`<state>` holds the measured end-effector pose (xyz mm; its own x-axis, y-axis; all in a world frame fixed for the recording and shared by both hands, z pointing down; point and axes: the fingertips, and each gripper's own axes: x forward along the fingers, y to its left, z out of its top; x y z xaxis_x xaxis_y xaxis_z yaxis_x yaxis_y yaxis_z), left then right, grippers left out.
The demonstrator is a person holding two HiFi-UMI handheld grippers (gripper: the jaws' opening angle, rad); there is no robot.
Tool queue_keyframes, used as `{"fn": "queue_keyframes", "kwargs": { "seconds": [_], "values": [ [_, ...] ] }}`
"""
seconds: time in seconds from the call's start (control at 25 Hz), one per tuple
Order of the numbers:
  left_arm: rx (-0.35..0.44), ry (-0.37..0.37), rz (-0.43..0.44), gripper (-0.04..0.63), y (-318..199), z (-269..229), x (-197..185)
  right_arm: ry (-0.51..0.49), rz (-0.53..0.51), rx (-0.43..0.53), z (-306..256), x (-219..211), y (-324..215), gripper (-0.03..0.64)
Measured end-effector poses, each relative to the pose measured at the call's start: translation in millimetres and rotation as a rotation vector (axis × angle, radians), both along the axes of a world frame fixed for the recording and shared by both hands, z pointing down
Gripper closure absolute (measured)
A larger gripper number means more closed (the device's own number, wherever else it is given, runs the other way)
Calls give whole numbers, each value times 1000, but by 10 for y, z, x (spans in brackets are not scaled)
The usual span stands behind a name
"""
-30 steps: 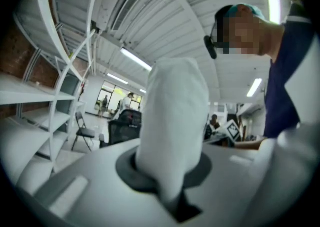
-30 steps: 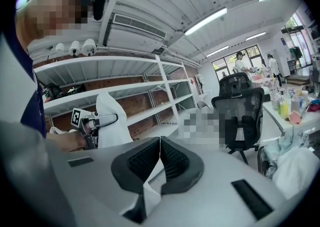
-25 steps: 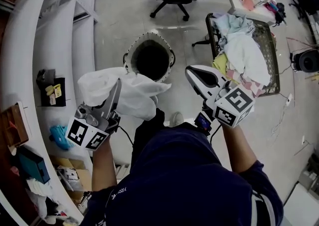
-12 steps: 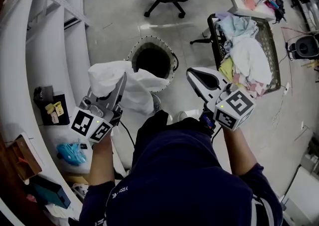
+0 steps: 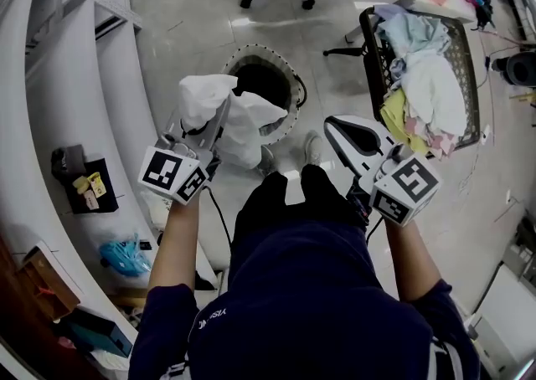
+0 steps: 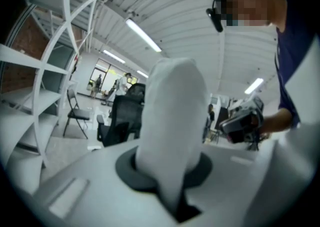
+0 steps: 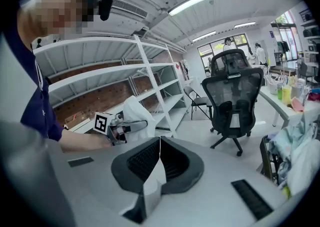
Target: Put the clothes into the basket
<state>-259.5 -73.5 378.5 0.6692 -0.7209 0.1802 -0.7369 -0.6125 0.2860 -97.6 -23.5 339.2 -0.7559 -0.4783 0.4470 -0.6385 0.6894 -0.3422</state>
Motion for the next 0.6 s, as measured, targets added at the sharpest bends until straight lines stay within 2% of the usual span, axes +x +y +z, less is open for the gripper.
{"fn": "queue_keyframes", "kwargs": {
  "seconds": [0.24,0.6],
  "values": [
    [-81,-24,-32,552,-284,814,108,63,-20,-70,206,204,12,607],
    [-198,-91,-59,549,-633,1799,363,75,-28,-141,485,521,-86,607]
  ]
}}
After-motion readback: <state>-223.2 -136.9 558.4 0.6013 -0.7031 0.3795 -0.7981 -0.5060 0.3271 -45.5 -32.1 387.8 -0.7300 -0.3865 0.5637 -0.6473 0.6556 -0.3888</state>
